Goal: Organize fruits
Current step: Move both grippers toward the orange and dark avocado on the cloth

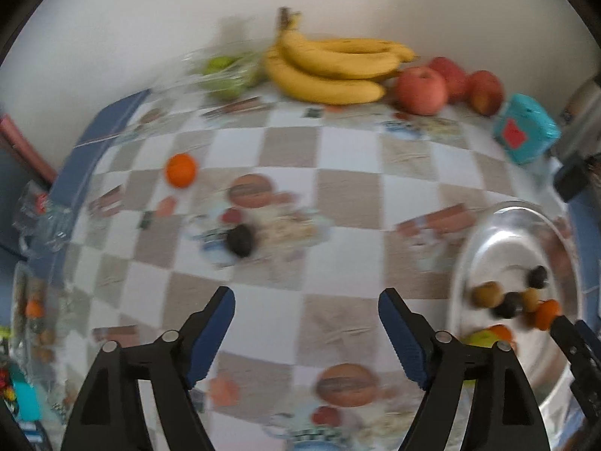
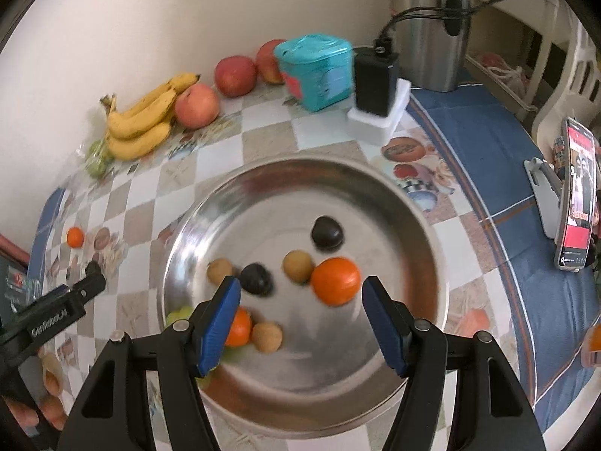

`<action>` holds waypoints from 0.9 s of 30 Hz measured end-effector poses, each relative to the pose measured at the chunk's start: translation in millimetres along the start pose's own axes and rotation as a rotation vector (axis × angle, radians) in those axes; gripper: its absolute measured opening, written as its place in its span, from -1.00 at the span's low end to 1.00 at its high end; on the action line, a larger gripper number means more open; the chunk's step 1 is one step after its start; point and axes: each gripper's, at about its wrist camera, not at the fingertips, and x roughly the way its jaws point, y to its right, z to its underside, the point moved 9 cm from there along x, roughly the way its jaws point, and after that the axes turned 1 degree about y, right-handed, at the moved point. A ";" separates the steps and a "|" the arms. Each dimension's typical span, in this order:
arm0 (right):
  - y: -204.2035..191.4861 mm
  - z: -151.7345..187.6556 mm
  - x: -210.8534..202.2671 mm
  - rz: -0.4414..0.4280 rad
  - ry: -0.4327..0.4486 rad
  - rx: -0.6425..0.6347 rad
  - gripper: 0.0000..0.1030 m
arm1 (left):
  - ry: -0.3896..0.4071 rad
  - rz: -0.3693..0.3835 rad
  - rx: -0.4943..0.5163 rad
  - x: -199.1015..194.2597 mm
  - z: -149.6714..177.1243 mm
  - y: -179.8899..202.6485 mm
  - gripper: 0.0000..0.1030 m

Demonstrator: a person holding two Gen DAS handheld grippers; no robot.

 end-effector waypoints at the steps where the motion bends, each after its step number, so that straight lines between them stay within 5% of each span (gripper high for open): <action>1: -3.9 1.8 0.1 -0.003 -0.005 -0.010 0.33 | -0.003 -0.015 -0.010 1.3 1.2 -8.0 0.62; 11: -30.5 13.0 1.4 -0.030 -0.023 -0.065 0.33 | 0.017 -0.106 -0.072 -3.2 0.8 -51.4 1.00; 13: -33.5 12.6 0.5 -0.038 -0.010 -0.068 0.83 | 0.021 -0.131 -0.070 -2.8 0.5 -56.0 1.00; 14: -34.3 12.2 0.0 -0.040 -0.002 -0.068 0.90 | 0.022 -0.137 -0.069 -2.1 0.4 -57.4 1.00; 27: -37.4 12.6 1.9 -0.003 0.025 -0.100 0.90 | 0.066 -0.145 -0.079 -5.5 -6.4 -69.4 1.00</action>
